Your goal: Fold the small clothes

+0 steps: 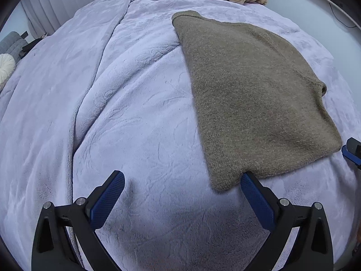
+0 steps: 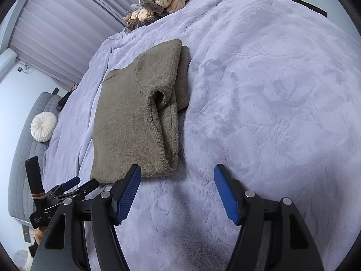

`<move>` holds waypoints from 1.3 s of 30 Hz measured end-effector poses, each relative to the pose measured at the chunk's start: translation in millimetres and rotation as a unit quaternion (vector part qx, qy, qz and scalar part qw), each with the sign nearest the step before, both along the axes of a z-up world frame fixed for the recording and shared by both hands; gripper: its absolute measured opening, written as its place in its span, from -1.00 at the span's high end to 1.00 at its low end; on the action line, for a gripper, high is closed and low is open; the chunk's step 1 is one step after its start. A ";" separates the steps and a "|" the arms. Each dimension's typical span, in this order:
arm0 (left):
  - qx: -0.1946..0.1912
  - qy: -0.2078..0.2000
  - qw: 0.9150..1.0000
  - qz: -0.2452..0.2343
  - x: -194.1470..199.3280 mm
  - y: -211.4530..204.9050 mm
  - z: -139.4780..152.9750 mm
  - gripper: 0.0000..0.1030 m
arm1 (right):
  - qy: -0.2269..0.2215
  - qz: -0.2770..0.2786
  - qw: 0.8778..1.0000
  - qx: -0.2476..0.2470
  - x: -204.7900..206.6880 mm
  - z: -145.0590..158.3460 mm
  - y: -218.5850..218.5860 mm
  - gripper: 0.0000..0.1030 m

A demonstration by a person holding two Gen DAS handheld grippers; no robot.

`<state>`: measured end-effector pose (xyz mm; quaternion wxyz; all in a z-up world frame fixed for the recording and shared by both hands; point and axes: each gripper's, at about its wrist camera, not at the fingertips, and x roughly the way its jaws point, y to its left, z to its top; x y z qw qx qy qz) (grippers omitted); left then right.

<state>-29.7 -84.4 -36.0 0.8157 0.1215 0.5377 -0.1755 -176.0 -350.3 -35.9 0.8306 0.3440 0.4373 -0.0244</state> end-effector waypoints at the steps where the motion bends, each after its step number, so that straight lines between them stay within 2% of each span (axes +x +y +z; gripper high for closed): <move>1: -0.003 0.004 1.000 -0.005 0.8 -0.5 -0.5 -1.00 | -0.001 0.000 1.000 0.004 1.0 0.1 -1.3 -0.38; 3: -0.015 0.006 1.000 -0.015 3.8 -0.8 2.3 -1.00 | -0.003 0.000 1.000 0.011 4.1 -0.6 -4.9 -0.38; 5: -0.043 0.004 0.999 -0.018 10.9 0.5 10.4 -1.00 | -0.003 -0.001 1.000 0.021 9.8 -1.8 -11.1 -0.38; 9: -0.092 -0.001 0.996 -0.003 41.9 0.1 28.2 -1.00 | -0.012 -0.006 0.999 0.038 26.8 0.9 -27.0 -0.38; 13: -0.090 0.007 0.996 0.009 76.7 -12.9 27.8 -1.00 | -0.022 -0.006 0.998 0.052 51.2 4.5 -41.6 -0.38; 18: -0.117 0.037 0.992 0.012 104.6 -34.4 16.0 -1.00 | -0.034 0.017 0.995 0.091 83.8 -2.0 -50.7 -0.38; 20: -0.120 0.041 0.992 0.011 108.5 -42.3 11.7 -1.00 | -0.041 0.018 0.994 0.096 91.7 -6.5 -53.6 -0.38; 25: -0.127 0.055 0.990 0.005 116.5 -52.6 0.2 -1.00 | -0.027 0.045 0.991 0.124 112.5 -25.2 -53.7 -0.38; 32: -0.147 0.073 0.986 -0.006 128.9 -58.9 -7.5 -1.00 | -0.003 0.104 0.988 0.115 145.2 -32.8 -34.8 -0.41; 34: -0.158 0.084 0.984 -0.009 132.2 -60.1 -11.0 -1.00 | -0.007 0.114 0.986 0.121 150.3 -33.3 -31.9 -0.41; 37: -0.176 0.105 0.979 -0.012 137.4 -64.4 -17.5 -1.00 | -0.034 0.129 0.979 0.156 150.6 -31.1 -30.5 -0.43; 39: -0.185 0.118 0.976 -0.016 140.3 -69.1 -22.6 -1.00 | -0.034 0.134 0.975 0.171 152.8 -35.3 -32.9 -0.44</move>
